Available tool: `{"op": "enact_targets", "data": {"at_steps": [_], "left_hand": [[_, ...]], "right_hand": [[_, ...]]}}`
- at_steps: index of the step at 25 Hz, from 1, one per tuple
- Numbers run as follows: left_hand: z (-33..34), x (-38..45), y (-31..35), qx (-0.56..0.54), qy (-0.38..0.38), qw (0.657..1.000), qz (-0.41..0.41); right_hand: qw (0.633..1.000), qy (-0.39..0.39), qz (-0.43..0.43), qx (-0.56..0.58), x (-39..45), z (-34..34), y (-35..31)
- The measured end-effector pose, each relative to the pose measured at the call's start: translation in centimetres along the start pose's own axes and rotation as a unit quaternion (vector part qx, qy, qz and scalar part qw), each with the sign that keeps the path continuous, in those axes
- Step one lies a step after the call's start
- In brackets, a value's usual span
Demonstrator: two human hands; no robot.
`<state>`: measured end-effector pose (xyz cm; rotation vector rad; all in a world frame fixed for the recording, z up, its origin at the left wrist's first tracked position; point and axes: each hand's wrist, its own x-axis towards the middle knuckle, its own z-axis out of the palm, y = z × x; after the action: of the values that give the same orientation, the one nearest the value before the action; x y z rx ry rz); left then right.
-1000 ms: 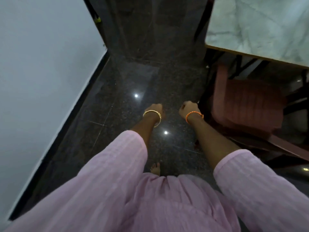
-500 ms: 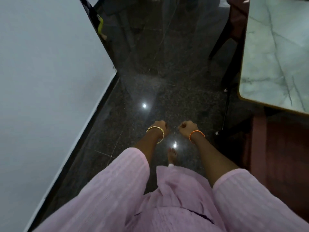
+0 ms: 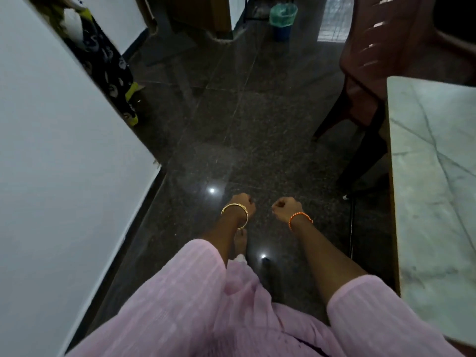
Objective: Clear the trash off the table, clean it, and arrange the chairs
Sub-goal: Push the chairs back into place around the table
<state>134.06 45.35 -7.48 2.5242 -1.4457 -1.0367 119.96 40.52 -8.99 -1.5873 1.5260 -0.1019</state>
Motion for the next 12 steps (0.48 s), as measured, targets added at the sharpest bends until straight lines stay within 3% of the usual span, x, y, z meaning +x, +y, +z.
{"op": "enact_targets", "data": {"at_steps": [6, 12], "left_hand": [[-10.7, 17.3, 4.9, 0.036, -0.02, 0.998, 0.039], [-17.0, 32.6, 10.4, 0.065, -0.046, 0.995, 0.065]], "right_hand": [[0.997, 0.011, 0.041, 0.062, 16.3, -3.5, -10.1], [0.991, 0.042, 0.074, 0.105, 30.8, -8.3, -16.4]]}}
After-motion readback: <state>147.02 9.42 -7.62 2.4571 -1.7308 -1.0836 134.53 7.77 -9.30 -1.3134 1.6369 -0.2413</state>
